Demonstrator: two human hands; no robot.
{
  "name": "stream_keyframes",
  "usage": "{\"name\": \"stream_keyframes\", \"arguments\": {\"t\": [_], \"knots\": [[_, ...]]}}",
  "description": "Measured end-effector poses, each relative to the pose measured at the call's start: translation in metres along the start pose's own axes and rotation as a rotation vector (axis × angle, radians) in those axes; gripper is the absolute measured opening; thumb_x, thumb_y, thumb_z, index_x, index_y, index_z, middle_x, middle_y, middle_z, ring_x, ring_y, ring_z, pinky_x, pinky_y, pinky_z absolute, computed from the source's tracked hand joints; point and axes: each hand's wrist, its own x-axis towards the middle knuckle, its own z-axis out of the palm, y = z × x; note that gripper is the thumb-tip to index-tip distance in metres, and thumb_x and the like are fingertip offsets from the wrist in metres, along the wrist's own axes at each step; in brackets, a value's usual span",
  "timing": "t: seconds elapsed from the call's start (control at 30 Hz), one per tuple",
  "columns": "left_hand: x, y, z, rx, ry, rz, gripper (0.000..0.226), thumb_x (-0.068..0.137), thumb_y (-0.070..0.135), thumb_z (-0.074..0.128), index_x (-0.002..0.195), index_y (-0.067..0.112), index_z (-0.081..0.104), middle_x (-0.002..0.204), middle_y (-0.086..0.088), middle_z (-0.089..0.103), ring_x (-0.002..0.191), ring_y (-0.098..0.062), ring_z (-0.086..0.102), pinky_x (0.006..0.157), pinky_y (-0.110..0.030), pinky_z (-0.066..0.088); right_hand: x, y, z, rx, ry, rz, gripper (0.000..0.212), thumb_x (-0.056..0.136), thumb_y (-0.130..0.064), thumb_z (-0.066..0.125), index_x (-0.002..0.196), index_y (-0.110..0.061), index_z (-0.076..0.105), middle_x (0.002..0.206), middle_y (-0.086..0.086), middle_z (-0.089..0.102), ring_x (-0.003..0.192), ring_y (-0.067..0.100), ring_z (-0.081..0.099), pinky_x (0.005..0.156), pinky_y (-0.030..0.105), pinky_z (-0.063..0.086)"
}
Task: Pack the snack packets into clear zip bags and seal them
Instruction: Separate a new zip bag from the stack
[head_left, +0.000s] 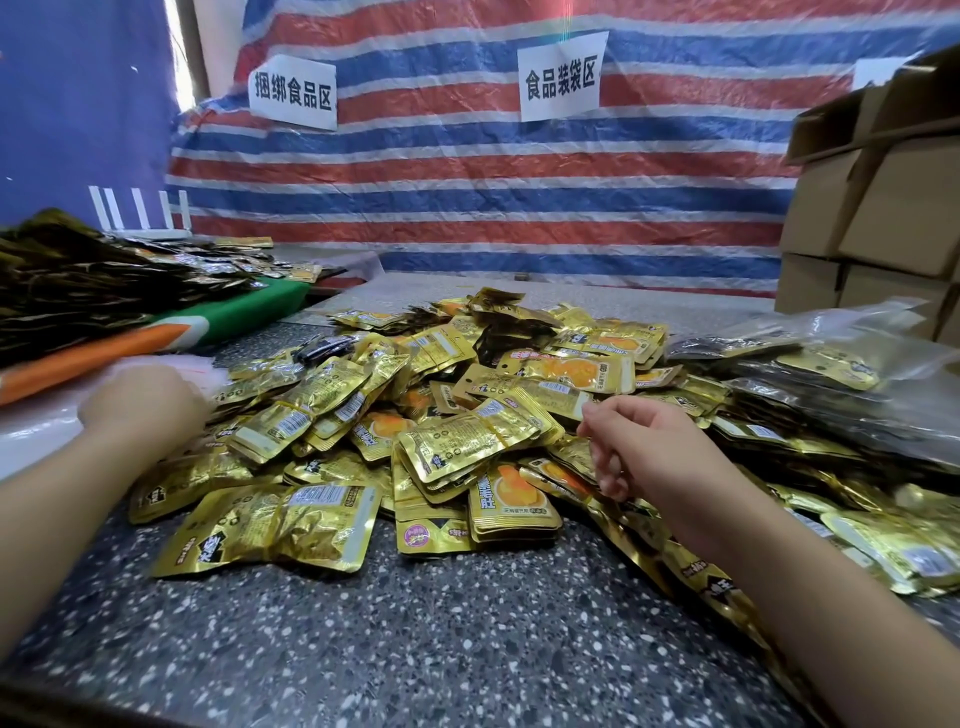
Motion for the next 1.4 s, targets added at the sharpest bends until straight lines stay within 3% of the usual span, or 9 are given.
{"name": "stream_keyframes", "arguments": {"t": [0.2,0.4,0.6,0.73,0.9,1.03,1.17,1.3,1.4], "knots": [[-0.013,0.037,-0.024,0.154,0.128,0.152,0.023,0.091,0.019,0.061,0.111,0.009,0.065,0.096,-0.016,0.065,0.094,-0.038,0.063,0.068,-0.033,0.042,-0.001,-0.001,0.0,-0.005,0.003,0.002,0.029,0.101,-0.025,0.055,0.078,-0.009,0.062,0.053,-0.003,0.053,0.043,0.01,0.047,0.045,0.022,0.037],[-0.067,0.133,-0.06,0.192,0.136,0.383,0.02,0.084,0.003,0.057,0.07,0.012,0.047,0.066,-0.004,0.047,0.068,-0.027,0.053,0.061,-0.033,0.043,0.0,0.001,-0.003,-0.002,-0.003,0.007,0.028,0.1,-0.025,0.056,0.08,-0.008,0.063,0.055,-0.003,0.054,0.044,0.01,0.048,0.045,0.023,0.038],[-0.137,0.204,-0.04,-0.504,0.04,0.572,0.031,0.099,0.019,0.043,0.07,0.015,0.054,0.069,0.0,0.055,0.063,-0.017,0.052,0.048,-0.028,0.031,0.002,-0.001,-0.001,0.01,-0.001,0.035,0.027,0.101,-0.023,0.055,0.081,-0.008,0.063,0.055,-0.003,0.056,0.044,0.01,0.048,0.046,0.023,0.039],[-0.173,0.223,-0.024,-1.093,-0.25,0.52,0.028,0.102,0.026,0.045,0.086,0.021,0.068,0.085,0.003,0.069,0.08,-0.02,0.067,0.073,-0.041,0.056,0.005,-0.001,-0.005,-0.002,0.038,0.062,0.026,0.101,-0.022,0.054,0.08,-0.01,0.064,0.056,-0.002,0.055,0.043,0.009,0.049,0.045,0.022,0.037],[-0.182,0.222,-0.023,-1.316,-0.356,0.49,0.026,0.103,0.03,0.045,0.094,0.027,0.069,0.092,0.009,0.073,0.072,-0.004,0.071,0.069,-0.031,0.057,0.01,0.0,-0.01,0.004,0.086,0.103,0.033,0.103,-0.028,0.05,0.078,-0.011,0.062,0.052,-0.003,0.054,0.042,0.01,0.051,0.04,0.02,0.037],[-0.199,0.216,-0.027,-1.335,-0.369,0.644,0.024,0.103,0.03,0.046,0.094,0.034,0.068,0.09,0.012,0.073,0.077,-0.003,0.07,0.068,-0.027,0.056,0.01,0.0,-0.014,0.051,0.123,0.143,0.034,0.103,-0.031,0.047,0.082,-0.009,0.061,0.05,-0.003,0.053,0.041,0.011,0.052,0.038,0.019,0.037],[-0.212,0.211,-0.028,-1.224,-0.267,0.942,0.023,0.103,0.03,0.046,0.104,0.025,0.068,0.093,0.002,0.072,0.083,-0.017,0.068,0.076,-0.047,0.056,0.012,-0.004,-0.019,0.169,0.184,0.192,0.043,0.102,-0.046,0.044,0.083,-0.01,0.059,0.049,-0.003,0.049,0.038,0.011,0.046,0.038,0.022,0.036],[-0.218,0.208,-0.031,-0.989,-0.171,1.252,0.029,0.1,0.028,0.046,0.119,0.021,0.067,0.11,0.005,0.072,0.098,-0.011,0.065,0.083,-0.039,0.053,0.015,-0.004,-0.027,0.186,0.211,0.242,0.054,0.097,-0.061,0.042,0.091,-0.011,0.061,0.056,0.0,0.05,0.039,0.011,0.043,0.039,0.021,0.035],[-0.217,0.208,-0.034,-0.837,-0.089,1.427,0.032,0.096,0.01,0.054,0.125,0.015,0.066,0.125,0.001,0.068,0.109,-0.02,0.065,0.085,-0.041,0.054,0.017,-0.004,-0.03,0.137,0.245,0.244,0.039,0.1,-0.046,0.048,0.093,-0.012,0.064,0.049,-0.003,0.051,0.037,0.009,0.044,0.039,0.021,0.035]]}}
